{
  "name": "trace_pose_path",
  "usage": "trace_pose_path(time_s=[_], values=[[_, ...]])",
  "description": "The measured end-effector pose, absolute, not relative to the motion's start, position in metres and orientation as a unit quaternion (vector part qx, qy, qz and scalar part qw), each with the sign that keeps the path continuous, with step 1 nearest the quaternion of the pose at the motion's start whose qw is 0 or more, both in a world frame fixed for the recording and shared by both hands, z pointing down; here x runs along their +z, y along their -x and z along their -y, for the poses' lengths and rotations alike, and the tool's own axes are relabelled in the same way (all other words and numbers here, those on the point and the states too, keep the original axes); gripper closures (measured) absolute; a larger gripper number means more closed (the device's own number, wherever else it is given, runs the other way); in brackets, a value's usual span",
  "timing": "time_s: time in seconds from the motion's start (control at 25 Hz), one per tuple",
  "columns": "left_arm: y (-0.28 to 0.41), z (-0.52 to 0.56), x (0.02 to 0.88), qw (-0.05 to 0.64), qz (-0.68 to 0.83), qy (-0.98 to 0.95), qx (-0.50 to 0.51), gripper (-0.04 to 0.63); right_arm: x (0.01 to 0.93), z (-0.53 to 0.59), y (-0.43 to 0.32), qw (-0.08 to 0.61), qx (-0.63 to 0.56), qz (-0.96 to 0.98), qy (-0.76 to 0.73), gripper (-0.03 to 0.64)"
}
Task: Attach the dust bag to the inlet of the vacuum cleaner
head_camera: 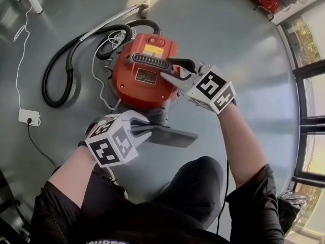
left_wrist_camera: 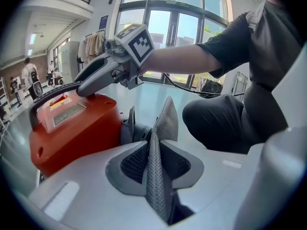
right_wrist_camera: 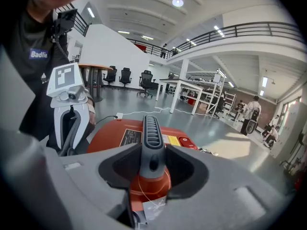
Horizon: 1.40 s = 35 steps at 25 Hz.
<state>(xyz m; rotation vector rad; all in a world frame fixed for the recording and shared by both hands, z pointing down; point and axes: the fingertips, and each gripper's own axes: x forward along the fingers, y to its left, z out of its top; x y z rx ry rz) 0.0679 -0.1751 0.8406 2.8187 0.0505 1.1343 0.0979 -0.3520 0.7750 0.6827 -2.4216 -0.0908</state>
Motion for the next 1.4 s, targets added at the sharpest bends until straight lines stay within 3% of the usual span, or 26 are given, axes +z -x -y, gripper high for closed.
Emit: trace_pose_path(time_s=[0.4,0.92,1.16,1.32,1.4], values=[[-0.068,0.168,0.843,-0.050,-0.019,-0.910,0.410,0.477,0.775,0.340,-0.093,0.312,-0.037,0.915,-0.252,0.472],[-0.063,0.167,0.846,-0.028,-0.015,-0.911,0.412,0.469,0.776,0.340,-0.094,0.320,-0.038,0.911,-0.259,0.471],[-0.063,0.169,0.848,-0.065,-0.007,-0.901,0.428,0.462,0.776,0.341,-0.094,0.330,-0.041,0.905,-0.267,0.471],[-0.067,0.175,0.846,-0.082,0.006,-0.900,0.429,0.396,0.777,0.342,-0.093,0.331,-0.040,0.903,-0.270,0.471],[-0.068,0.173,0.846,-0.074,0.002,-0.901,0.427,0.432,0.776,0.342,-0.095,0.331,-0.040,0.903,-0.270,0.472]])
